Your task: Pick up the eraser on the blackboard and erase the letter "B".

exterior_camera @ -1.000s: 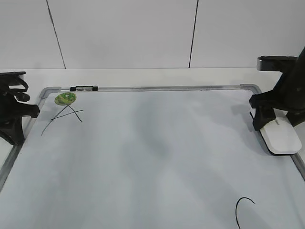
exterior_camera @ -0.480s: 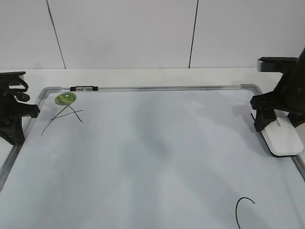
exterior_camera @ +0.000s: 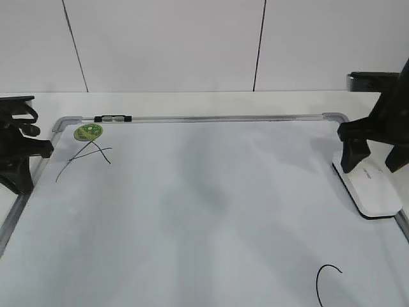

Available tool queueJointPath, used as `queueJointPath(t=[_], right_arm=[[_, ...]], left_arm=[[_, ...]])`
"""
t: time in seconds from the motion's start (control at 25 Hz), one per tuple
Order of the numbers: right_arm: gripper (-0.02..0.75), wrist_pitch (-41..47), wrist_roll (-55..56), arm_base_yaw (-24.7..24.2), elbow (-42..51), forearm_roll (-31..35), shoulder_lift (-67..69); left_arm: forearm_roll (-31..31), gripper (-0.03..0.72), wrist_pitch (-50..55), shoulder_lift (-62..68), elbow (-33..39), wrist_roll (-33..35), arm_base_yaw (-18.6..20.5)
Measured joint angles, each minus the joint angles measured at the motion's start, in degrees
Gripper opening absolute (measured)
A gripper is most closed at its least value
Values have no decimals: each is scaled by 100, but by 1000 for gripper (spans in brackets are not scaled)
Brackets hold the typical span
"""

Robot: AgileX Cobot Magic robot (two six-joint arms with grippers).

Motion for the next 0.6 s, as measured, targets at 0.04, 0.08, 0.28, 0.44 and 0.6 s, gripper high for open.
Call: queueJointPath(t=[0.04, 0.08, 0.28, 0.44, 0.6], right_arm=[[653, 244, 0, 0, -161, 0, 0], [645, 432, 0, 0, -307, 0, 0], [573, 1140, 13, 0, -1119, 0, 0], [556, 1201, 190, 0, -1414, 34, -20], [554, 1235, 241, 0, -1419, 37, -110]], left_arm=[[0, 25, 0, 0, 0, 0, 0], [0, 26, 0, 0, 0, 0, 0], [0, 48, -11, 0, 0, 41, 0], [40, 148, -34, 0, 0, 41, 0], [66, 194, -71, 0, 0, 72, 0]])
